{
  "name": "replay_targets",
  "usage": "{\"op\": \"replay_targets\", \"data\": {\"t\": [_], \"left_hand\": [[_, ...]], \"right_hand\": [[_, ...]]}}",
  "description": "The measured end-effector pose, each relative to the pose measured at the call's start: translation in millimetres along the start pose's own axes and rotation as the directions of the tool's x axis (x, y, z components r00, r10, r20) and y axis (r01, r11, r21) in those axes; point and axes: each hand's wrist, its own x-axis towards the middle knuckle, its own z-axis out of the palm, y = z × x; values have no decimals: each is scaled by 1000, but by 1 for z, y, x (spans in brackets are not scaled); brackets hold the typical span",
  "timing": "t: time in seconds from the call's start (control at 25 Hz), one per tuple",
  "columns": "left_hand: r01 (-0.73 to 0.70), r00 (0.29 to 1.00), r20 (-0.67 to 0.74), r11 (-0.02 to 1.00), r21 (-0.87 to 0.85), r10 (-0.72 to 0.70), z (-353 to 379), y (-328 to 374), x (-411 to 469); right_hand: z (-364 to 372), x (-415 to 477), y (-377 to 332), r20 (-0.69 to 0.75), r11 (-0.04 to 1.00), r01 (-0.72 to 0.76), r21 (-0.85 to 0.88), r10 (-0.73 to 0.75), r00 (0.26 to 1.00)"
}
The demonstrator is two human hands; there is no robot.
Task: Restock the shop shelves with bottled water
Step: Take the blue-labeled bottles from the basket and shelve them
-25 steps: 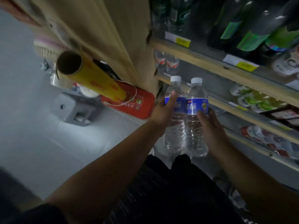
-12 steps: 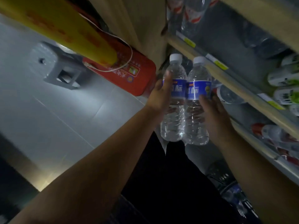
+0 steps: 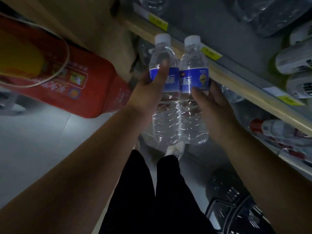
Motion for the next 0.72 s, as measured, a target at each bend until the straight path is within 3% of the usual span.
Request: {"op": "replay_targets", "data": {"t": [0.12,0.44,0.72], "left_hand": [[-20,992,119,998,-52,26,22,15,7],[-58,989,118,969,-242,89,66,38,13],[-46,984,148,939,-340,102,71,42,16]], "right_hand": [[-20,9,-4,-12,996,81,-42,-82,997],[-70,29,-44,-84,903,248,-351,-295,952],[-85,42,-64,-45,706,402,-583,-521,852]]}}
